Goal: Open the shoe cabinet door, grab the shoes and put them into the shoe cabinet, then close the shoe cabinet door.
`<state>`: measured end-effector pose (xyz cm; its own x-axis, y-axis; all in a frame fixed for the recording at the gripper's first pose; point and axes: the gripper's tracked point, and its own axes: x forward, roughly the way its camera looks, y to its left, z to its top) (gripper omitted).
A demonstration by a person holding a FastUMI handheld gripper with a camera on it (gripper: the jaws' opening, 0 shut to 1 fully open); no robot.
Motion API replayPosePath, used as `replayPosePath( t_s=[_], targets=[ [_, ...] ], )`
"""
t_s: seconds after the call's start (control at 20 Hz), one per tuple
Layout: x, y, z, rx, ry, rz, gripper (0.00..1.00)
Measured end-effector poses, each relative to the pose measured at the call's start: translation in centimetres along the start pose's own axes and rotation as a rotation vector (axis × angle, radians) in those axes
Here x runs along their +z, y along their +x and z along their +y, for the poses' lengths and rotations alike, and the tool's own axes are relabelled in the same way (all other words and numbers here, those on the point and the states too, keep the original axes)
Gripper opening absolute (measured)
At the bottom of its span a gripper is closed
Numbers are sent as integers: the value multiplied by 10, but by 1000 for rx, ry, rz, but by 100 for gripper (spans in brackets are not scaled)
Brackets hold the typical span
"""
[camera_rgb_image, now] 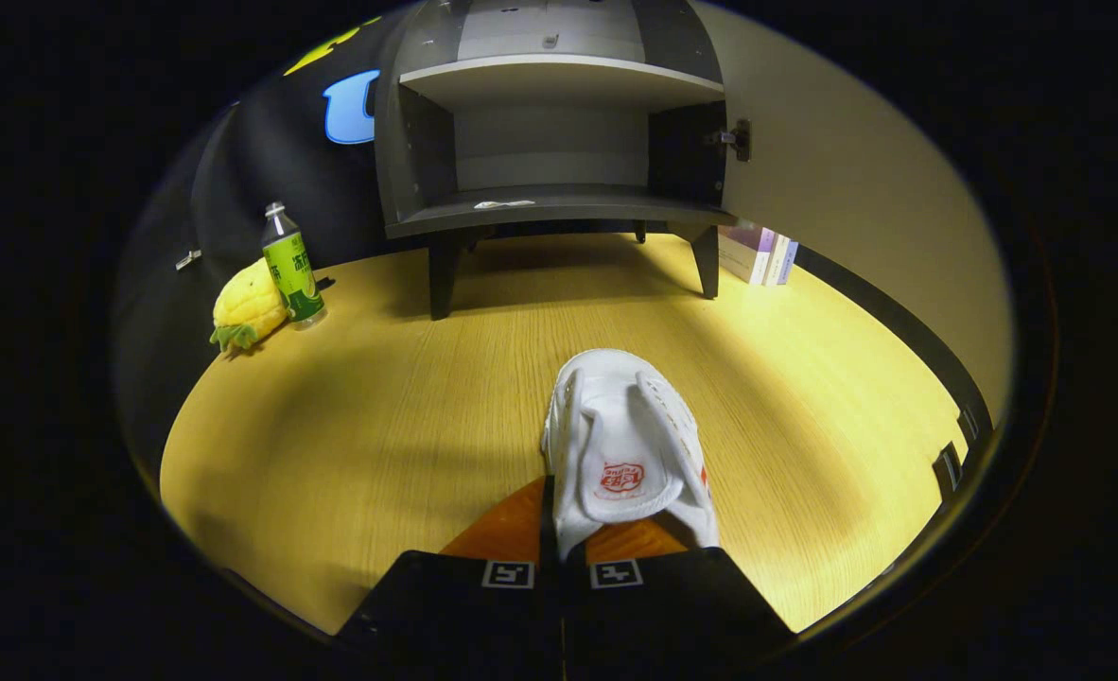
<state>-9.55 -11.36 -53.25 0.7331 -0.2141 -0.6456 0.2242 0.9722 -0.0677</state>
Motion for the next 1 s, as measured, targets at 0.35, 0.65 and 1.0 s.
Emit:
replayPosePath(
  t_s=[0.35,0.65,1.0],
  targets=[
    [4,-4,-6,42,-17,58,4],
    [49,-36,-14,65,8,34,4],
    [196,-101,-9,65,10,-158,4]
  ],
)
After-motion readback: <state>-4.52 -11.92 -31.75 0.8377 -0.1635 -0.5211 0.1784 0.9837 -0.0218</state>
